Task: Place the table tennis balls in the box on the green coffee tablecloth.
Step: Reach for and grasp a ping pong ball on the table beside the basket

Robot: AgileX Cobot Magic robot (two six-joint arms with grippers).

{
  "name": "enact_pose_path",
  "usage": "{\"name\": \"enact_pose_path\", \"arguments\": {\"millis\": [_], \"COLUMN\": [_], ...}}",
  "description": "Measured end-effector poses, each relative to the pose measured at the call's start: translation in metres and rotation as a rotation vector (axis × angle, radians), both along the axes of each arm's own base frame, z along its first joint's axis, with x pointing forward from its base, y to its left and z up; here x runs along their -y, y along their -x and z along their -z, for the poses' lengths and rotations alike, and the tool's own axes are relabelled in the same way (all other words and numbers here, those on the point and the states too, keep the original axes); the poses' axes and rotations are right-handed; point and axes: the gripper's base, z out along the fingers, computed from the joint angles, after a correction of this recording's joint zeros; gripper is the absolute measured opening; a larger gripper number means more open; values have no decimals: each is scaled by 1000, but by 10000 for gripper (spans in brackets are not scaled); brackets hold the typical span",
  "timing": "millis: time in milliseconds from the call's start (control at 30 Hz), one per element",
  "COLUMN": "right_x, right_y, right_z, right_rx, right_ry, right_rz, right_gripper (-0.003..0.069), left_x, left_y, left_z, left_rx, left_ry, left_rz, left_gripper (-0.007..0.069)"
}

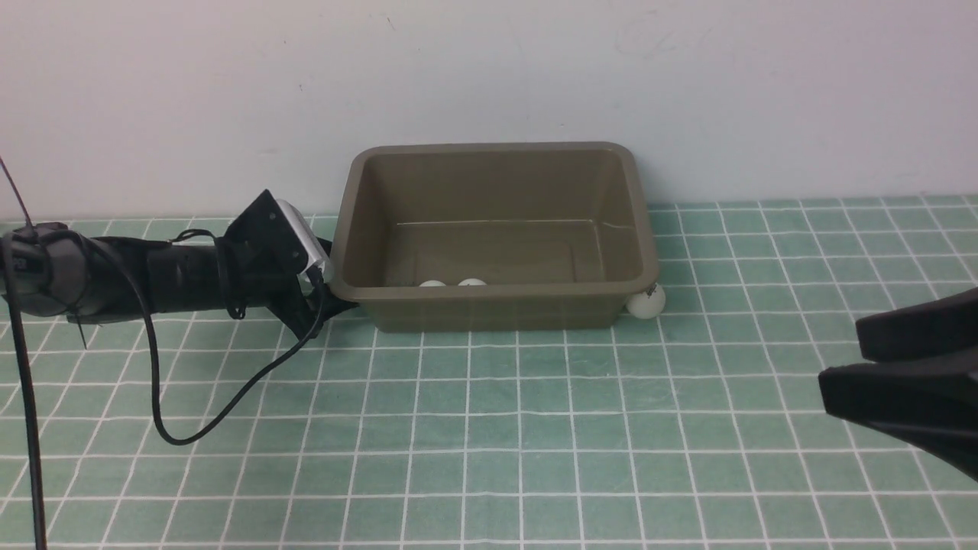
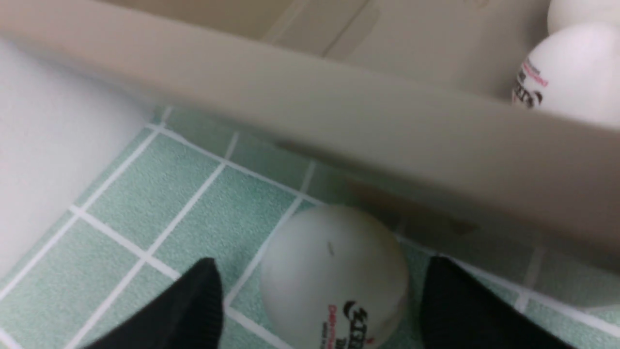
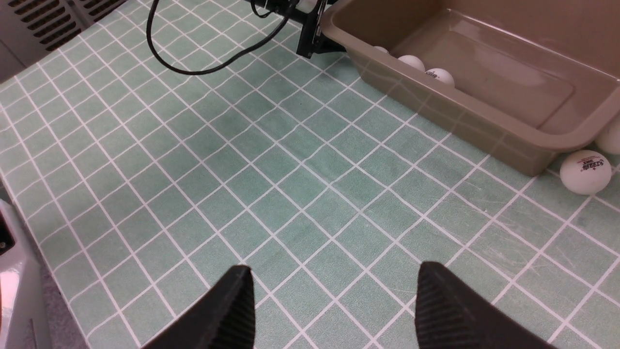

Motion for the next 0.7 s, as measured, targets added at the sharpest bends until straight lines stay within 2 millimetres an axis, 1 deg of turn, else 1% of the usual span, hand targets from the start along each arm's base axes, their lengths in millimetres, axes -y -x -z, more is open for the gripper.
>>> {"name": "enact_pose_path", "arguments": {"millis": [33,100,133,333,500,567,633,700], "right_x": [0,0,0,0,0,0,0,0], "right_y": [0,0,0,0,0,1,1,1], "right_z": [0,0,0,0,0,0,0,0], "right_rx": [-1,-2,-2,-2,-3,-5,-6,-6], "right_ry": [0,0,0,0,0,1,1,0], "right_rz": [-2,-3,-3,-3,-4,-7,-9,-9], "right_gripper": [407,407,407,407,407,407,407,407], "left_x": [0,0,0,0,-6,-16,-32,-47], "left_y": [0,-1,-1,0,0,0,0,2], "left_z": [0,-1,-1,-1,-10,-20,-36,-57], "left_rx": [1,5,6,6,5,-7,-23,-42], "left_ry": [5,9,9,7,-35,-69,-94,-61], "left_rz": [-2,-6,-6,-3,-16,-60,-148,-241], "left_gripper": [473,344,328,335,335,335,335,335]}}
